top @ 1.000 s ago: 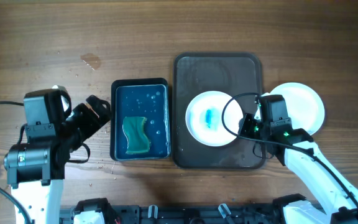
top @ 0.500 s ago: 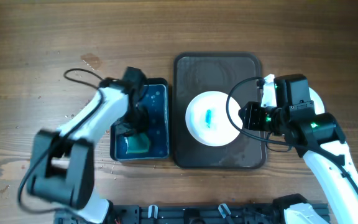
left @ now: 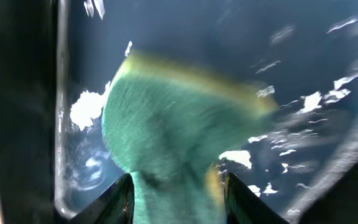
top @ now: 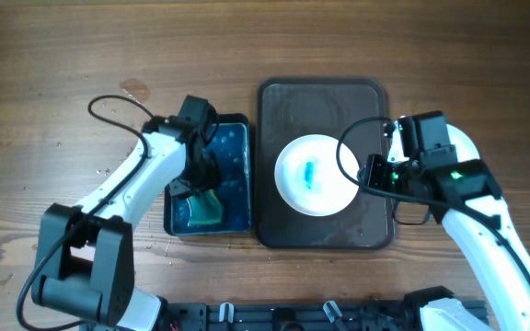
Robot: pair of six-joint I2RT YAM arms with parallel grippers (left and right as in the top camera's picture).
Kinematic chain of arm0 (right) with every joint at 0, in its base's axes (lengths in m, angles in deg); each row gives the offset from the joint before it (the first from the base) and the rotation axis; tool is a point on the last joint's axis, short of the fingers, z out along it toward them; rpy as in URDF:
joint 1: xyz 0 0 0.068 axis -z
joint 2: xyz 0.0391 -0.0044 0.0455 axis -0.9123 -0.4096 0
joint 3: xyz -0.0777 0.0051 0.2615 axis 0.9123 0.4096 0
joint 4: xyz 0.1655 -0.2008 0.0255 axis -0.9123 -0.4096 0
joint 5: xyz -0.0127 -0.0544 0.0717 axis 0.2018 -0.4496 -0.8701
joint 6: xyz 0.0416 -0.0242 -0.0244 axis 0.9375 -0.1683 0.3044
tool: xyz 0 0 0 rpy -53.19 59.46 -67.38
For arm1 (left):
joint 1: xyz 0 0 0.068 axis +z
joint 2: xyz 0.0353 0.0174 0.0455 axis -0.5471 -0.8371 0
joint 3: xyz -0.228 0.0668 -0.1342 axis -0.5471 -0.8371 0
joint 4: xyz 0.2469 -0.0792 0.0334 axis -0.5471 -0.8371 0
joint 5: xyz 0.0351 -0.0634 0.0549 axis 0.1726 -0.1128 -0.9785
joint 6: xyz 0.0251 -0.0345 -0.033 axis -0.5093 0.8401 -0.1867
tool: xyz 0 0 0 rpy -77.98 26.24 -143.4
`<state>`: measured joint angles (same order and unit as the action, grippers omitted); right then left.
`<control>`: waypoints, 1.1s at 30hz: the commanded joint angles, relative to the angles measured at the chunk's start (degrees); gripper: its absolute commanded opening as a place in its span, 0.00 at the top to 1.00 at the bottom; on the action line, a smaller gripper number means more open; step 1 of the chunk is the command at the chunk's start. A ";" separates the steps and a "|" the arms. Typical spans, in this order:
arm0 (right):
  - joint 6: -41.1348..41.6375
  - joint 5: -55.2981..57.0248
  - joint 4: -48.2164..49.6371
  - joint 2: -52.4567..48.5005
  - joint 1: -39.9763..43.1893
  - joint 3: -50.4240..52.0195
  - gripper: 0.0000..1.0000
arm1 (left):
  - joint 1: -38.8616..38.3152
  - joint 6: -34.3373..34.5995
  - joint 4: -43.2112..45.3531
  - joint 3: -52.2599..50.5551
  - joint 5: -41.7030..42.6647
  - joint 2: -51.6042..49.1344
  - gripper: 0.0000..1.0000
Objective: Clean dirty plates on tray and stack at the side
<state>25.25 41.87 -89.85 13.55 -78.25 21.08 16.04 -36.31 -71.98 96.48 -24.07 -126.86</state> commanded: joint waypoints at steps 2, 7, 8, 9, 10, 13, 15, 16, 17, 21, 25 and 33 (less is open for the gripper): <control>0.68 1.40 2.23 -7.37 0.13 2.73 0.63 | 0.50 0.83 8.55 -9.84 -0.70 -0.13 0.96; -3.17 -1.99 4.39 -8.17 9.92 2.75 0.68 | 0.52 -0.35 -1.90 0.68 -0.76 2.36 0.96; -7.34 -6.78 5.53 -8.33 12.20 2.84 0.67 | 0.52 -0.35 -4.02 3.23 -0.74 2.89 0.96; -10.69 -13.27 6.27 -8.92 14.10 2.84 0.64 | 0.50 -1.70 -7.13 7.34 -0.72 3.72 0.96; -12.76 -15.41 6.45 -9.57 14.38 2.84 0.62 | 0.46 -2.27 -9.01 9.77 -0.72 4.13 0.96; -13.51 -13.66 7.10 -13.68 13.03 2.91 0.57 | 0.33 -3.32 -12.81 15.89 -0.50 4.44 0.96; -13.27 -10.25 10.88 -17.88 10.69 2.91 0.57 | -1.05 -3.32 -12.90 18.51 0.50 4.50 0.96; -12.15 -6.14 13.16 -20.76 9.27 2.91 0.57 | -2.60 -3.26 -11.04 18.75 2.10 4.48 0.96; -9.70 -2.54 15.67 -23.78 8.61 2.91 0.66 | -4.35 -2.80 -9.31 18.73 2.32 4.46 0.96; -11.50 -9.88 21.55 -30.93 7.76 2.91 0.81 | -9.70 1.38 -3.02 18.71 2.32 4.35 0.96; -10.38 -8.48 21.62 -32.20 7.72 2.91 0.96 | -14.99 4.50 5.22 18.67 4.04 1.09 0.96; -10.38 -7.39 21.24 -32.22 7.72 2.91 0.96 | -23.56 7.04 27.32 18.64 17.92 -17.64 0.96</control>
<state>14.23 32.38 -68.28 -16.85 -70.40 23.61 -4.77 -30.92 -48.51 114.14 -9.75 -139.69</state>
